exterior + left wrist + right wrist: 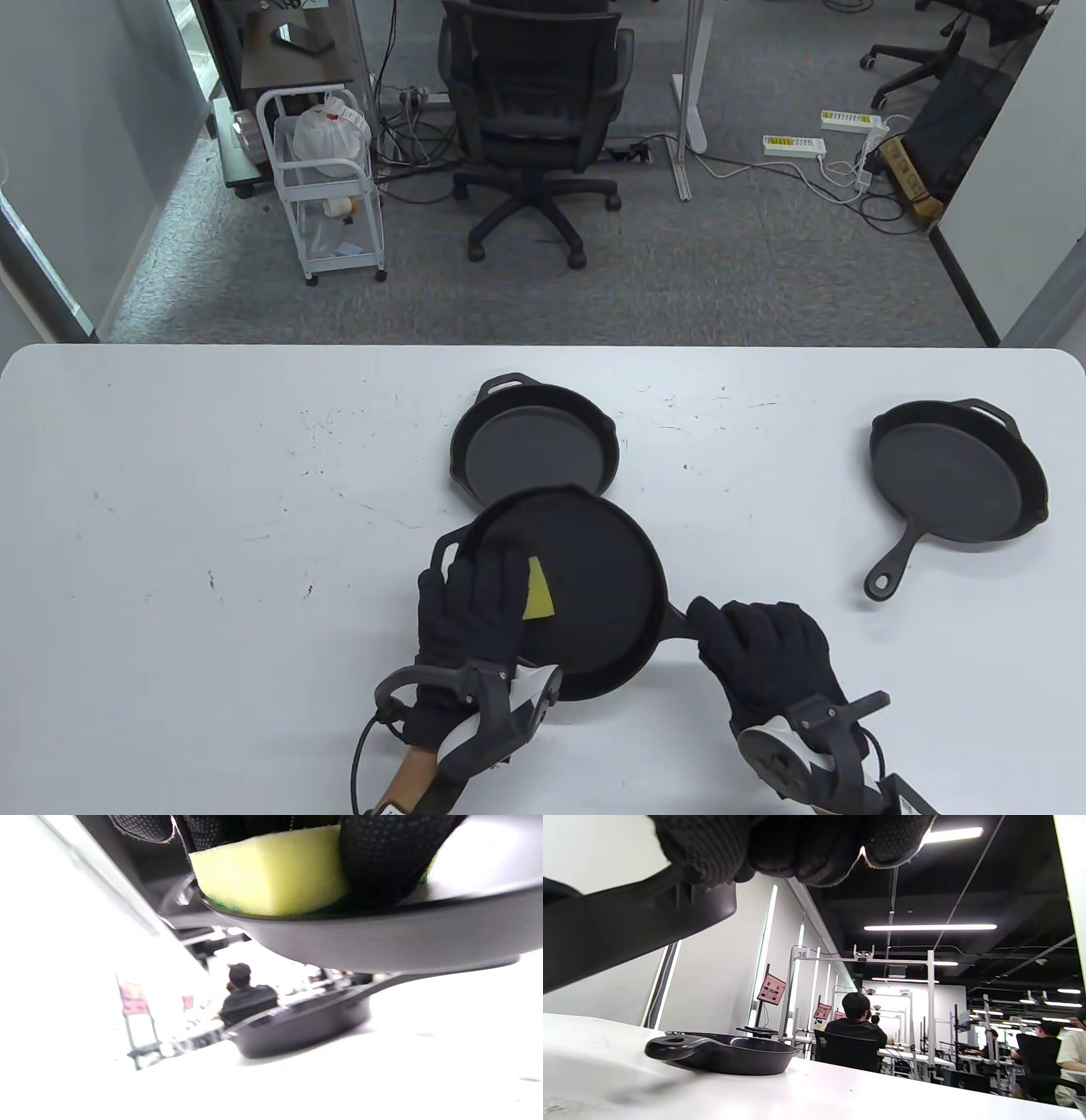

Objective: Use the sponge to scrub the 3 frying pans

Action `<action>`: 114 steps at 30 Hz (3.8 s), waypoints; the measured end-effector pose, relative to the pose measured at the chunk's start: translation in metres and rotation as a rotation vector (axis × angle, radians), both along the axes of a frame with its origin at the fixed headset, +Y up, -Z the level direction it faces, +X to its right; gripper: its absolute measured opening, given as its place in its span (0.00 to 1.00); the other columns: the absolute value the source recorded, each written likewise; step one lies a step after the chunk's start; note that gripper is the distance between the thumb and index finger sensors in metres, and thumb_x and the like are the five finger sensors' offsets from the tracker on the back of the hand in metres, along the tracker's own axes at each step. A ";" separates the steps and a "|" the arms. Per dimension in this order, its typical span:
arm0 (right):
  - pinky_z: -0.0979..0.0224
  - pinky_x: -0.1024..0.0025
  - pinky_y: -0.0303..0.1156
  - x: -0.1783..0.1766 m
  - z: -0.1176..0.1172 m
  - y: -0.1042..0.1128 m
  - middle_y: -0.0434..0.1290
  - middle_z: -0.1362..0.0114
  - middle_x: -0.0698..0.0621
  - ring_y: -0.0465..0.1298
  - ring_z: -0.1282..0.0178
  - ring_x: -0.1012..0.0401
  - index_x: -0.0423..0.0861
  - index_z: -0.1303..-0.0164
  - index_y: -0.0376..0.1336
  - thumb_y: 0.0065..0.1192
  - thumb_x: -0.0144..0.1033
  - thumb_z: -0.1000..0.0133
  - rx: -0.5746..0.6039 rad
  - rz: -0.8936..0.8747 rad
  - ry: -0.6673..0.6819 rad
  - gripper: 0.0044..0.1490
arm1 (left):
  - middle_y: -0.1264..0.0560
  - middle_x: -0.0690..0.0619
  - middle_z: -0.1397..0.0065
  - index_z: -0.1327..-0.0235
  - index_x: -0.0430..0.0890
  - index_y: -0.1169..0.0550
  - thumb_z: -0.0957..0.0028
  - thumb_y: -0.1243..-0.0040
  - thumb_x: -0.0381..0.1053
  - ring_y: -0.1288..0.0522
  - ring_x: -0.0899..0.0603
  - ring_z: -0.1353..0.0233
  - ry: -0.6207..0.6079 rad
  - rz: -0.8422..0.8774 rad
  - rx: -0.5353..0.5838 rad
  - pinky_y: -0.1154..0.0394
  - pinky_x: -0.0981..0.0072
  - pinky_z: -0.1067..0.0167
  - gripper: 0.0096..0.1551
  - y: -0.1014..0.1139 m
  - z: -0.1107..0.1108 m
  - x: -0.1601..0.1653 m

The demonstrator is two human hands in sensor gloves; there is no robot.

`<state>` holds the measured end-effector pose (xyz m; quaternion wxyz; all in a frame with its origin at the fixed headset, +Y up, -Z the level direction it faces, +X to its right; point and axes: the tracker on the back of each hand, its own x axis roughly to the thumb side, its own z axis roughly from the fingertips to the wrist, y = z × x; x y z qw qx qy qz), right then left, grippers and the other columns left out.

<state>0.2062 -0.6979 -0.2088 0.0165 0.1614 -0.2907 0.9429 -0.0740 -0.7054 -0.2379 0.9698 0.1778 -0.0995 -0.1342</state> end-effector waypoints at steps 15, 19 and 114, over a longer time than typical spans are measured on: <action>0.30 0.48 0.71 -0.029 0.018 -0.005 0.79 0.39 0.56 0.79 0.43 0.54 0.64 0.37 0.71 0.73 0.47 0.56 0.157 0.149 0.147 0.33 | 0.37 0.46 0.12 0.14 0.54 0.39 0.50 0.37 0.62 0.35 0.35 0.17 -0.037 0.038 0.149 0.48 0.29 0.23 0.49 0.010 0.015 0.021; 0.30 0.48 0.72 -0.027 0.019 -0.004 0.79 0.40 0.56 0.80 0.44 0.54 0.64 0.37 0.72 0.73 0.47 0.56 0.170 0.149 0.127 0.33 | 0.34 0.46 0.14 0.14 0.53 0.38 0.50 0.36 0.60 0.33 0.36 0.19 0.108 0.035 0.135 0.45 0.30 0.23 0.48 0.012 0.004 -0.006; 0.38 0.47 0.76 0.054 -0.024 0.008 0.84 0.43 0.54 0.85 0.49 0.53 0.56 0.39 0.74 0.76 0.48 0.57 -0.095 -0.275 -0.269 0.33 | 0.31 0.48 0.16 0.15 0.51 0.37 0.52 0.35 0.63 0.30 0.39 0.21 -0.137 0.151 0.068 0.35 0.37 0.25 0.50 0.012 0.017 0.008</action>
